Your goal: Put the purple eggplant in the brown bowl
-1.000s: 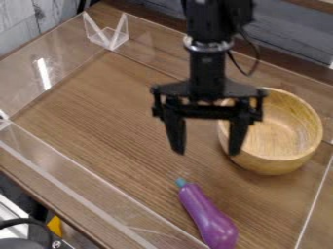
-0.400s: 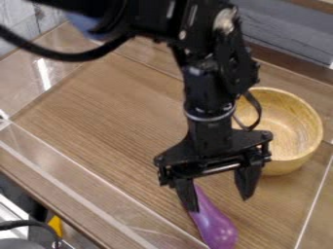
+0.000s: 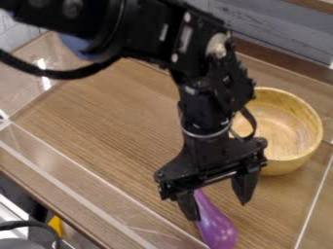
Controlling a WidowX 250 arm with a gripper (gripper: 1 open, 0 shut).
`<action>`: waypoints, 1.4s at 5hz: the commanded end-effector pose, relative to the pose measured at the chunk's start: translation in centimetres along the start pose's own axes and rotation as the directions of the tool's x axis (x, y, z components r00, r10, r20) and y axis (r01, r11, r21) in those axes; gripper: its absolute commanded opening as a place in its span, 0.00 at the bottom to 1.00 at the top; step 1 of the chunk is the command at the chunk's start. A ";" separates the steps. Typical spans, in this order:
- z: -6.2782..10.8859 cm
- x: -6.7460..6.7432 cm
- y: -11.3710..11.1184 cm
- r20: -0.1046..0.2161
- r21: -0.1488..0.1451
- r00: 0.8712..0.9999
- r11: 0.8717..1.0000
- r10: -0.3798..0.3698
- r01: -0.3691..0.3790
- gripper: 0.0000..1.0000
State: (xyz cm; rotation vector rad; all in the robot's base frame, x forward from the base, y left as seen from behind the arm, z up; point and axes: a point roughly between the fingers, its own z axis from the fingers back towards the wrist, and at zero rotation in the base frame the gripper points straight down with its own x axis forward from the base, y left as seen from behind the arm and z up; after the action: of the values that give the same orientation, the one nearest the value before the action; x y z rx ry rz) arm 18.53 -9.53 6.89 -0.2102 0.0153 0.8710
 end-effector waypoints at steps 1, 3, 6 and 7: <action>-0.5 0.2 -0.4 0.028 -0.032 0.999 0.999 0.022 -0.021 1.00; -1.9 0.7 -0.6 0.078 -0.050 0.996 0.998 0.046 -0.043 1.00; -2.6 1.0 -0.5 0.147 -0.053 0.988 0.998 0.041 -0.033 1.00; -2.6 1.1 -0.5 0.169 -0.051 0.985 0.998 0.034 -0.026 1.00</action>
State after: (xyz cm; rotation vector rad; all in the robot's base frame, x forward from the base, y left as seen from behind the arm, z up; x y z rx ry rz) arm 19.54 -9.33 3.96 -0.1624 -0.1494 0.9206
